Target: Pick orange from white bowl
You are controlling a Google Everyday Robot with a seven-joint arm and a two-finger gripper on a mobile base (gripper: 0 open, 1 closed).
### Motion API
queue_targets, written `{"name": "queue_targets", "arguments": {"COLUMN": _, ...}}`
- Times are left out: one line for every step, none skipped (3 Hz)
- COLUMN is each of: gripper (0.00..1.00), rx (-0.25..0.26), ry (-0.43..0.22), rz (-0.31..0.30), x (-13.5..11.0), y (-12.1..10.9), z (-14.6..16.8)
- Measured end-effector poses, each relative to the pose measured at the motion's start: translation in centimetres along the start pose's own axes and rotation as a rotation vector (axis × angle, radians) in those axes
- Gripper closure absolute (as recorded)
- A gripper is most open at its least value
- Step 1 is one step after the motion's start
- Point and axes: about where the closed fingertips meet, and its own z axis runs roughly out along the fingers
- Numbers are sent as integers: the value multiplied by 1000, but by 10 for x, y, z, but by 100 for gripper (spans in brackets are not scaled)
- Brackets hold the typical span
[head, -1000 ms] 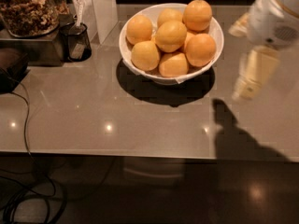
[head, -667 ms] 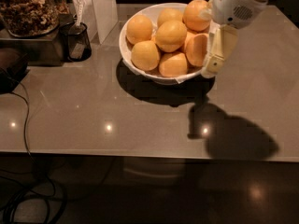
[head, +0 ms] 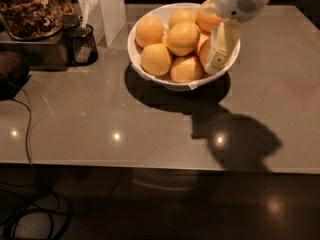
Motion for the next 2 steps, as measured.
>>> {"name": "queue_targets", "arguments": {"gripper": 10, "rx": 14, "ry": -9, "rz": -2, "x": -4, "y": -4, "z": -2}}
{"name": "queue_targets", "arguments": {"gripper": 7, "rx": 14, "ry": -9, "rz": -2, "x": -4, "y": -4, "z": -2}}
